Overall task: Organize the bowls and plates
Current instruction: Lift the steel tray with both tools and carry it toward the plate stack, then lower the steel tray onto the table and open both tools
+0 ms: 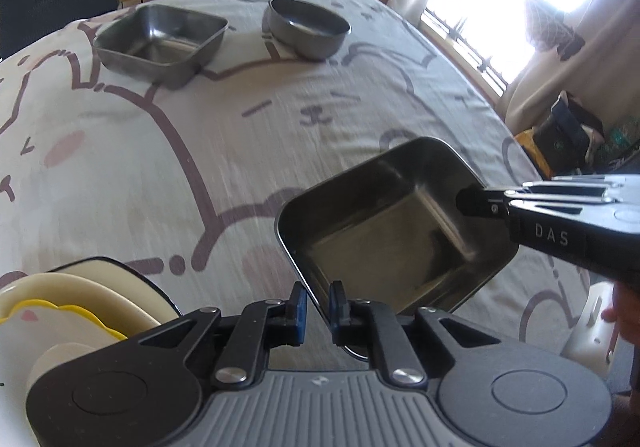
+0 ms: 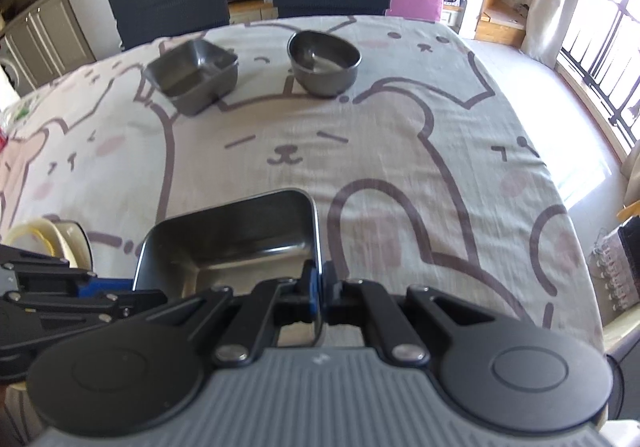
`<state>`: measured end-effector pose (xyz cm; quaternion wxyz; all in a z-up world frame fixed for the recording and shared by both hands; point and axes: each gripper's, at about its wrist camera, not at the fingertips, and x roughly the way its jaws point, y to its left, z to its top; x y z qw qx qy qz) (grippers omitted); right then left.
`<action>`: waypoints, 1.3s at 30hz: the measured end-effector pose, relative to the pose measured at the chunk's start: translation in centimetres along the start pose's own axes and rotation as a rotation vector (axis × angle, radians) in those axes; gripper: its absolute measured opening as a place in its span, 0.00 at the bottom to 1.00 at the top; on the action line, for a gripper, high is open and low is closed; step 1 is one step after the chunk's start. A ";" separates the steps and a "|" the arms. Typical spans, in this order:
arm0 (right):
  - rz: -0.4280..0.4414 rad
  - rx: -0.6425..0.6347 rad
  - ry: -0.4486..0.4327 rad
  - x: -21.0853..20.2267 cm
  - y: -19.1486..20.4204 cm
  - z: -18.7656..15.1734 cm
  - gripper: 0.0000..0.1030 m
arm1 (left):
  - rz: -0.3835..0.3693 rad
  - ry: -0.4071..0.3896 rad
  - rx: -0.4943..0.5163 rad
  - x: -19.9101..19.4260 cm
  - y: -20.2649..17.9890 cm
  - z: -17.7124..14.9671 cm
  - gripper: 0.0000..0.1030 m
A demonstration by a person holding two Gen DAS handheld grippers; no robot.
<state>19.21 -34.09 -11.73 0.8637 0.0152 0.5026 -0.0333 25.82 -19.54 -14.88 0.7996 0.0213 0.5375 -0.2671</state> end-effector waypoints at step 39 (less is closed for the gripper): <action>-0.011 -0.005 0.182 2.9 -1.4 -1.2 0.06 | 0.046 0.023 0.229 1.4 -3.0 -0.5 0.17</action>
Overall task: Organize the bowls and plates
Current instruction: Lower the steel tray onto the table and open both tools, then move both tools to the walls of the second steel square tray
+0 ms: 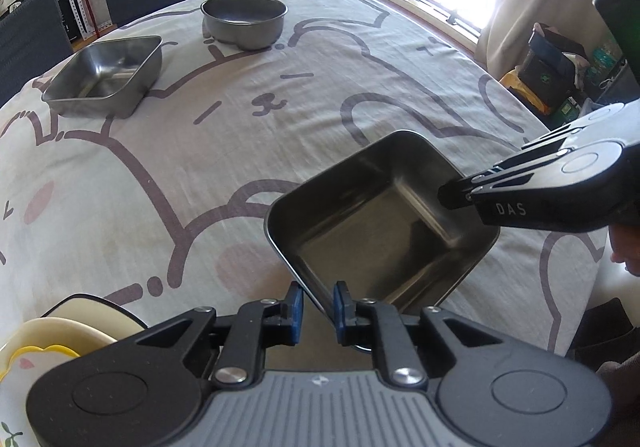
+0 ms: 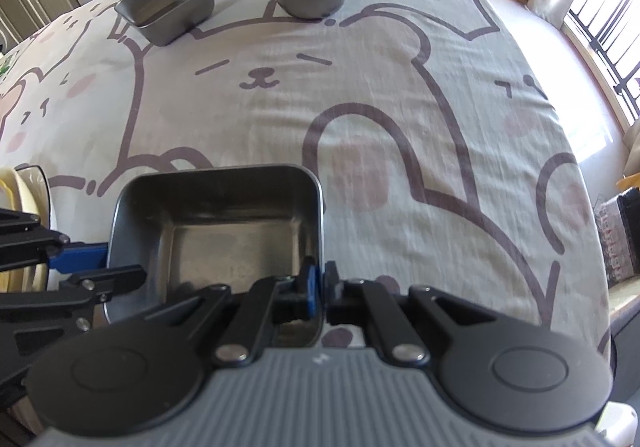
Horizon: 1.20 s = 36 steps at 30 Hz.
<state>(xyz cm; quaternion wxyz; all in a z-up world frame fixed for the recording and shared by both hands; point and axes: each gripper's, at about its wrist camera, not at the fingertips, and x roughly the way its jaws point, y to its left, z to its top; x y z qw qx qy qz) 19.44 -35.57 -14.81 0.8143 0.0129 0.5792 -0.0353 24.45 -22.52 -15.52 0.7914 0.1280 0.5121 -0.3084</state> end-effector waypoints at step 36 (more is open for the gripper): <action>0.067 0.011 -0.144 -5.0 -1.9 -2.8 0.83 | 0.002 -0.086 -0.054 -4.0 1.5 0.5 0.91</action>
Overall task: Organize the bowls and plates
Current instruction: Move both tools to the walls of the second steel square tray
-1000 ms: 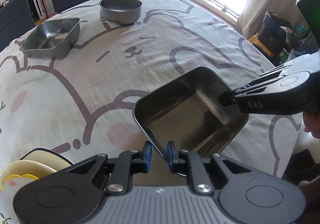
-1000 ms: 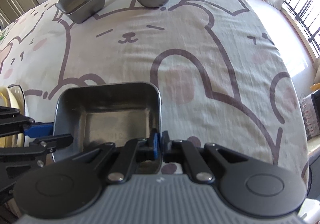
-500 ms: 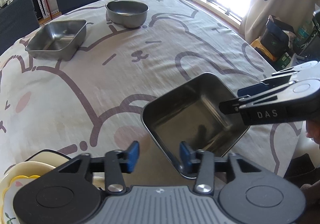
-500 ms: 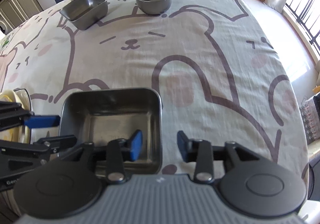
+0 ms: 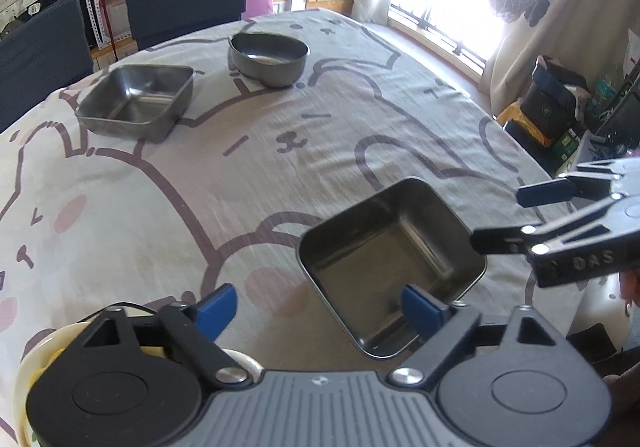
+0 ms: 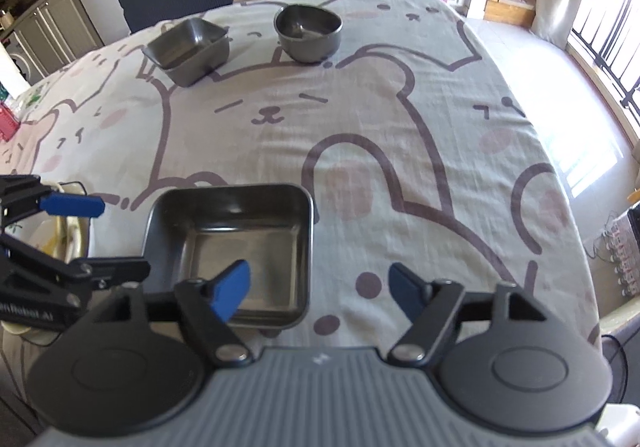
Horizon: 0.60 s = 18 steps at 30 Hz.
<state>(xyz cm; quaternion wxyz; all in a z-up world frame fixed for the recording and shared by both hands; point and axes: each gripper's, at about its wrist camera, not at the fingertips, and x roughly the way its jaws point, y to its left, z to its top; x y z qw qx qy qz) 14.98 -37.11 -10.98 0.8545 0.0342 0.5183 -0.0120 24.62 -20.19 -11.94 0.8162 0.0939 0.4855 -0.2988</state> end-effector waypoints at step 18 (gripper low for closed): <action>-0.005 0.093 -0.256 -3.6 0.8 1.4 1.00 | 0.105 -0.194 -0.091 -5.4 7.1 1.9 0.99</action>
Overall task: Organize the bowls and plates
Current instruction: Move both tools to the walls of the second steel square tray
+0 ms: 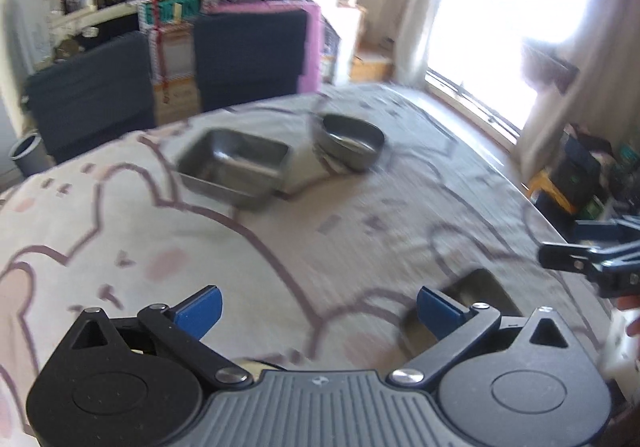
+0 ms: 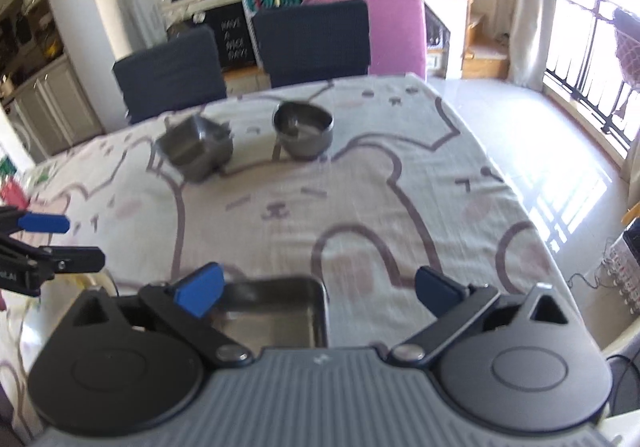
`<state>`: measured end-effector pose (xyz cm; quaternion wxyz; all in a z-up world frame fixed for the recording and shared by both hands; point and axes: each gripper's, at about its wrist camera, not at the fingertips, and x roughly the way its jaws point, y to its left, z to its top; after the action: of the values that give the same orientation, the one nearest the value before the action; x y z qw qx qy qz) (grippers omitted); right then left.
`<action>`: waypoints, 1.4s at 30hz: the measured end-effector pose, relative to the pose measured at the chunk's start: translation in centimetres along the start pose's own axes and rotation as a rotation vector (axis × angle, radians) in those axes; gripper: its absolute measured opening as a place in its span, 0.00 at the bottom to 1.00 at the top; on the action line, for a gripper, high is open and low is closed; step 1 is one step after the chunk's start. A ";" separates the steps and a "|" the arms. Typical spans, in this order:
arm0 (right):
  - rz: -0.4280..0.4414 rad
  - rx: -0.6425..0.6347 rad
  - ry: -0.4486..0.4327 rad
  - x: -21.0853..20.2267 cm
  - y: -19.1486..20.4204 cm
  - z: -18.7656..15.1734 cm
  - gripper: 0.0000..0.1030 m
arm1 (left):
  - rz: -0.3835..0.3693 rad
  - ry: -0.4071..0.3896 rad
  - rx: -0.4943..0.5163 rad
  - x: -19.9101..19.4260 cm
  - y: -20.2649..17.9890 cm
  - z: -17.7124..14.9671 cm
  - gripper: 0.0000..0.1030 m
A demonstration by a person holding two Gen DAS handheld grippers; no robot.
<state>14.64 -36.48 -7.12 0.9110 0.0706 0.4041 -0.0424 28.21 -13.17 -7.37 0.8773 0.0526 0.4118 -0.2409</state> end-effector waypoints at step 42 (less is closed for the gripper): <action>0.081 0.436 0.024 22.7 10.0 7.5 1.00 | 0.383 -0.102 -0.008 17.3 13.4 8.9 1.00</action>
<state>36.65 -28.31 -18.01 0.8704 0.2825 0.3928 -0.0914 50.09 -10.56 -15.88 0.9271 0.1142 0.3501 -0.0705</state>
